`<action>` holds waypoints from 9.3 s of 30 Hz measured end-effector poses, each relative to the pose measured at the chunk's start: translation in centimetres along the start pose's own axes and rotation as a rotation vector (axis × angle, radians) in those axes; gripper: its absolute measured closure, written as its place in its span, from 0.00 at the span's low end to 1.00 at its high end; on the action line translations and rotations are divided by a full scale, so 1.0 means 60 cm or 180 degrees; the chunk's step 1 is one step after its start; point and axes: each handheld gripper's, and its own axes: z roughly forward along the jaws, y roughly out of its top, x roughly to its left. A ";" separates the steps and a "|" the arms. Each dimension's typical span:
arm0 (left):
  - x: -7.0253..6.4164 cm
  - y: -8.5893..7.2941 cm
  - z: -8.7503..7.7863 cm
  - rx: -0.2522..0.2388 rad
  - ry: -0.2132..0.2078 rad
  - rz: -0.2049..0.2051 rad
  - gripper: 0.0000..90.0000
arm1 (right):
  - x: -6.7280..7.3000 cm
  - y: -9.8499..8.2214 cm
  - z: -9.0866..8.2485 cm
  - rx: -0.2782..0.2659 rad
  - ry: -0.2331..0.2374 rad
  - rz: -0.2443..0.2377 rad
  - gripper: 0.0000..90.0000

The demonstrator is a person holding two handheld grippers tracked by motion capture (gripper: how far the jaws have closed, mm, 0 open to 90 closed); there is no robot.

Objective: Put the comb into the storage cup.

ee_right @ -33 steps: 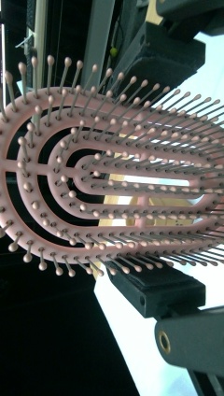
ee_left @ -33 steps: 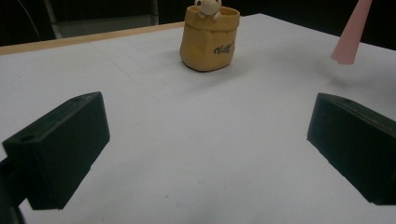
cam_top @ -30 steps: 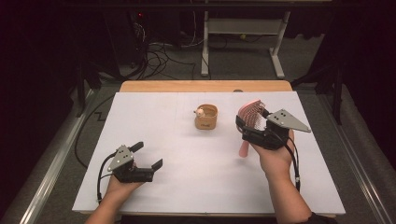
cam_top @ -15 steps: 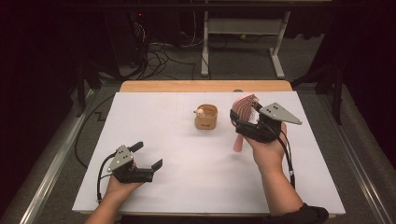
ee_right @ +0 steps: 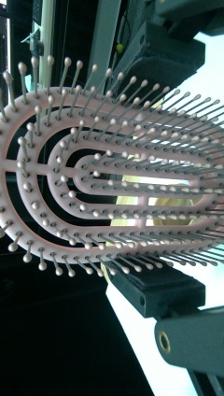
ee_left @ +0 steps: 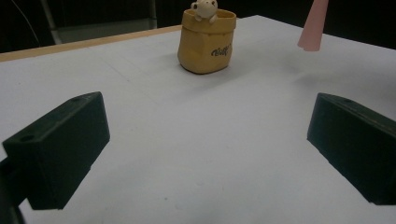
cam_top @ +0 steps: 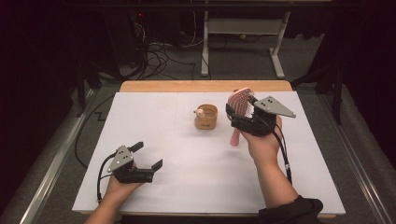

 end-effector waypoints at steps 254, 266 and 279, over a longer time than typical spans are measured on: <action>0.000 -0.009 0.008 0.0100 -0.0133 -0.0027 0.00 | -0.002 -0.012 0.211 0.0130 -0.0060 0.0582 0.20; -0.001 -0.009 0.008 0.0104 -0.0140 -0.0017 0.00 | -0.017 -0.017 0.205 0.0130 -0.0098 0.0673 0.19; -0.001 -0.009 0.007 0.0099 -0.0140 -0.0014 0.00 | -0.028 -0.024 0.202 0.0144 -0.0143 0.0712 0.17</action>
